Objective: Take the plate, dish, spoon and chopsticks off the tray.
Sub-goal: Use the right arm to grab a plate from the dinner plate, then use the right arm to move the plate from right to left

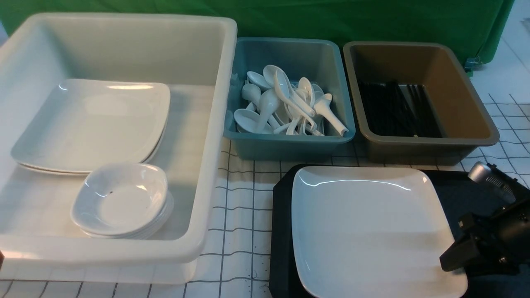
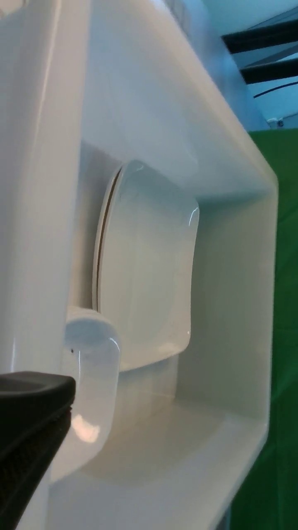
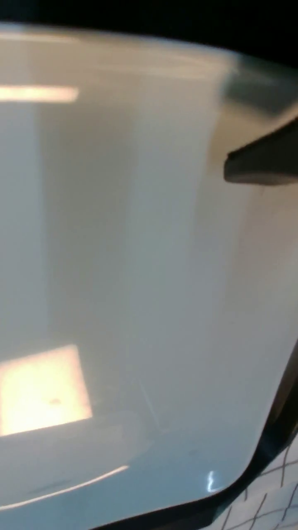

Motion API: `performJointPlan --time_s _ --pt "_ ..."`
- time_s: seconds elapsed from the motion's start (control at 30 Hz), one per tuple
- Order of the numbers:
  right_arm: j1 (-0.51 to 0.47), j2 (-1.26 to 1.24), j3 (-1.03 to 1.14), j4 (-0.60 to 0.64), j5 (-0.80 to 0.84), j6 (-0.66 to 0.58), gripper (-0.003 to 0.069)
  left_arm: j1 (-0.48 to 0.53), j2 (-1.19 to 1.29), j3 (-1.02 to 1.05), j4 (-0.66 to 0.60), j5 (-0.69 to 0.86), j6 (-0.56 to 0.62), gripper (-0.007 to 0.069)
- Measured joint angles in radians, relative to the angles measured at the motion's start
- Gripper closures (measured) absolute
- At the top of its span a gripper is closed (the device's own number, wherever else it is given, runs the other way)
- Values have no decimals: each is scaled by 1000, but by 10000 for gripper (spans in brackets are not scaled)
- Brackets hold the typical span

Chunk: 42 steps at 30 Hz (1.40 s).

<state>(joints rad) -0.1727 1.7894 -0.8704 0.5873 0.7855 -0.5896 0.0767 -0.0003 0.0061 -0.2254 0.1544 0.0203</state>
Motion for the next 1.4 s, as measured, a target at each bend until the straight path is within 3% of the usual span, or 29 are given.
performJointPlan --time_s 0.1,0.13,0.2,0.3,0.47,0.57,0.63,1.0,1.4 --pt "21 5 0 -8 -10 -16 503 0 0 0 -181 -2 -72 603" --pt "21 5 0 -7 -10 -15 510 0 0 0 -194 -2 -78 603" --pt "21 -13 -1 7 -6 -21 545 0 0 0 -359 -6 -154 603" --pt "16 -48 -1 -44 3 19 545 0 0 0 -477 -18 -246 603" --pt "-25 -128 -1 -243 11 153 540 0 0 0 -632 -17 -365 603" --pt "-53 -154 -1 -294 10 194 538 0 0 -5 -718 45 -351 603" --pt "-63 -165 -1 -312 10 209 538 0 0 -56 -768 130 -263 603" --pt "-63 -257 -8 -313 58 218 545 0 85 -328 -783 310 12 603" --pt "-63 -583 -200 -358 282 244 583 0 277 -342 -763 402 75 603"
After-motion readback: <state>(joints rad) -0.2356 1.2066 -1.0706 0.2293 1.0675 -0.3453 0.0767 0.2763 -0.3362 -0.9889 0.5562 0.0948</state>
